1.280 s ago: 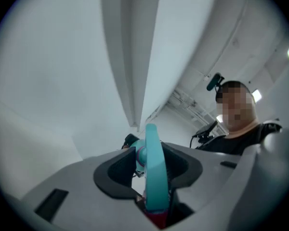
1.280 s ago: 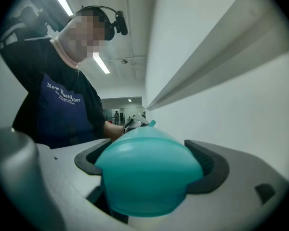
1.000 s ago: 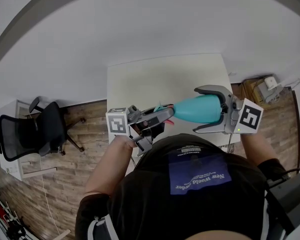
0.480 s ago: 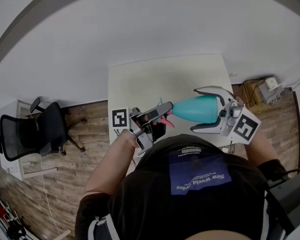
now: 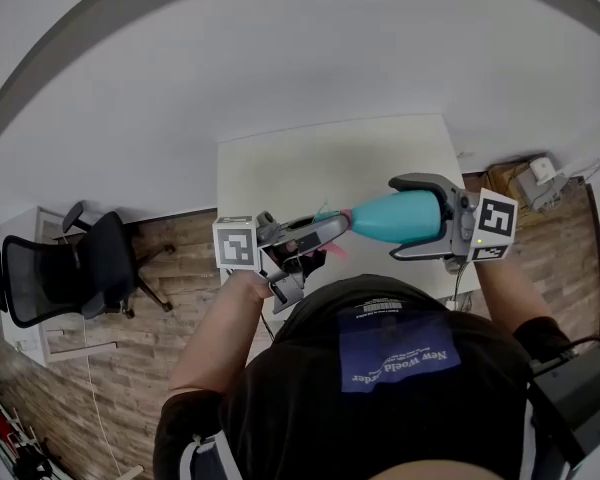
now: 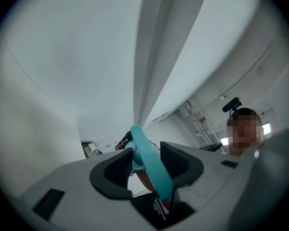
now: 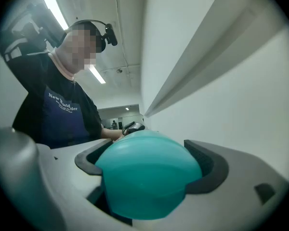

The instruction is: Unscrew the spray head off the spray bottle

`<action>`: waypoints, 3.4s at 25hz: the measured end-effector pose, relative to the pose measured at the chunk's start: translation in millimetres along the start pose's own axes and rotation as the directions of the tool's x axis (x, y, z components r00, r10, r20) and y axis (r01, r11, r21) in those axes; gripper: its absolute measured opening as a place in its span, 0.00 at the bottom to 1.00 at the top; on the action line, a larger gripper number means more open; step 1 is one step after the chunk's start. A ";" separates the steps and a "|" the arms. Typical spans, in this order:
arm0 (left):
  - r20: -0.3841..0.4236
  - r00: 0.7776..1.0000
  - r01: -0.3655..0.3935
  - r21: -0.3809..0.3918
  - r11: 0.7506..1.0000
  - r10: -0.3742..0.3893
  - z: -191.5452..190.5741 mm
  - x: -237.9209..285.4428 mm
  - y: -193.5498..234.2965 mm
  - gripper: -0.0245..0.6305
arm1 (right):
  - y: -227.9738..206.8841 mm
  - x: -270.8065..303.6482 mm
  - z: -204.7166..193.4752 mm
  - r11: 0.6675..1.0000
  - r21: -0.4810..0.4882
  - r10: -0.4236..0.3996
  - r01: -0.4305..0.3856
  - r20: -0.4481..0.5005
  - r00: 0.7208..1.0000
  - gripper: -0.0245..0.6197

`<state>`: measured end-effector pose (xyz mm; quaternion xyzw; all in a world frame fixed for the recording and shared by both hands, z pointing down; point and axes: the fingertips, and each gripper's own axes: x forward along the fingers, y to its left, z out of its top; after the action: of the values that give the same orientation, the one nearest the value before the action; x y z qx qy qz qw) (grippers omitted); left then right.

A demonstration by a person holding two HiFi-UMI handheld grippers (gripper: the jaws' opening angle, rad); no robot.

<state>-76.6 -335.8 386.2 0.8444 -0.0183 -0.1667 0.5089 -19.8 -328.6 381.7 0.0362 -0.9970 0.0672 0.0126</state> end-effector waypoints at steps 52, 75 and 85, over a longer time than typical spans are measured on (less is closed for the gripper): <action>-0.363 0.817 0.299 0.931 0.209 0.448 -39.0 -8.5 -30.2 0.24 | 20.2 6.7 12.1 0.977 0.126 0.166 -0.172 0.052 0.985 0.76; -0.308 0.905 -0.037 0.633 0.773 0.295 -7.4 -3.5 -30.7 0.25 | 3.7 -0.4 17.5 0.985 0.145 0.084 -0.098 0.098 0.992 0.76; -0.076 0.837 0.007 0.992 0.128 0.541 7.7 -35.5 -31.9 0.43 | -5.6 -6.9 24.3 0.970 0.224 0.057 -0.093 0.162 0.985 0.76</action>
<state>-116.8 -319.9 364.6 0.9623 -0.1653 0.1690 -0.1341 -13.0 -337.0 358.2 0.0045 -0.9810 0.1802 -0.0715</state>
